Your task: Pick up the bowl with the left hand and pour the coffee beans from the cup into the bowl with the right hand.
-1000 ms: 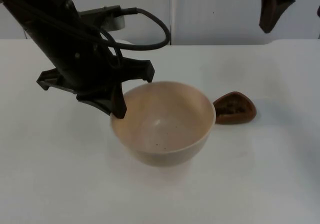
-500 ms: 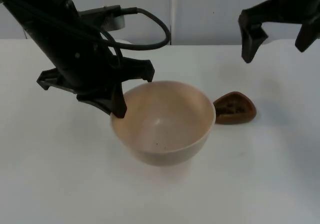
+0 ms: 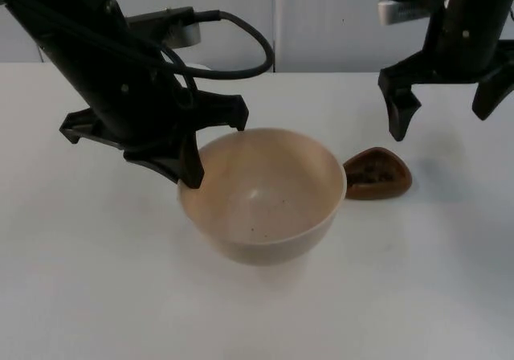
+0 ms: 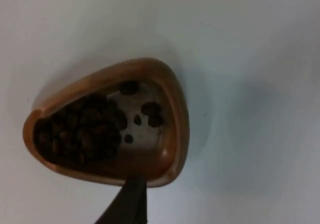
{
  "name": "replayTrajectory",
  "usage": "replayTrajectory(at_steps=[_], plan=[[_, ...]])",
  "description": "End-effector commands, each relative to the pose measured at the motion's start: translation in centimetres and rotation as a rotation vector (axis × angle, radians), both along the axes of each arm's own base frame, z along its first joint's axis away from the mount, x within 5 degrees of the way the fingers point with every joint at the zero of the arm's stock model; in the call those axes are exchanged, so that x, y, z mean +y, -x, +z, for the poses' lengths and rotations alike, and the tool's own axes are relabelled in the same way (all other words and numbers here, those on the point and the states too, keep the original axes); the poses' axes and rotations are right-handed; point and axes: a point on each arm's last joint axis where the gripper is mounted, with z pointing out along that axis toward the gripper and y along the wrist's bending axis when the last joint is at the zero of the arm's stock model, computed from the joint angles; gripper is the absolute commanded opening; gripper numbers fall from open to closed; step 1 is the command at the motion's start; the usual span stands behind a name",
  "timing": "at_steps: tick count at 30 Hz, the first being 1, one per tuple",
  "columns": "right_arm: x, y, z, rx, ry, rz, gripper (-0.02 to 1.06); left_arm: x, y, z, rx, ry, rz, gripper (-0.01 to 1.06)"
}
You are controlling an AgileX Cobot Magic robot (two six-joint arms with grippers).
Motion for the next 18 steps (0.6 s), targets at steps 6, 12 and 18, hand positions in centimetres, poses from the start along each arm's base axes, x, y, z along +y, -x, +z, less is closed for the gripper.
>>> replayTrajectory(at_steps=[6, 12, 18], plan=[[0.6, -0.5, -1.7, -0.010, -0.005, -0.003, 1.05, -0.3, -0.1, 0.2, -0.012, 0.013, 0.006, 0.00], [1.6, -0.6, -2.1, -0.047, 0.009, 0.037, 1.05, -0.3, -0.1, 0.2, -0.012, 0.013, 0.006, 0.00], [1.9, -0.7, -2.5, -0.061, 0.016, 0.031, 1.05, -0.3, -0.1, 0.2, -0.012, 0.013, 0.006, 0.00]])
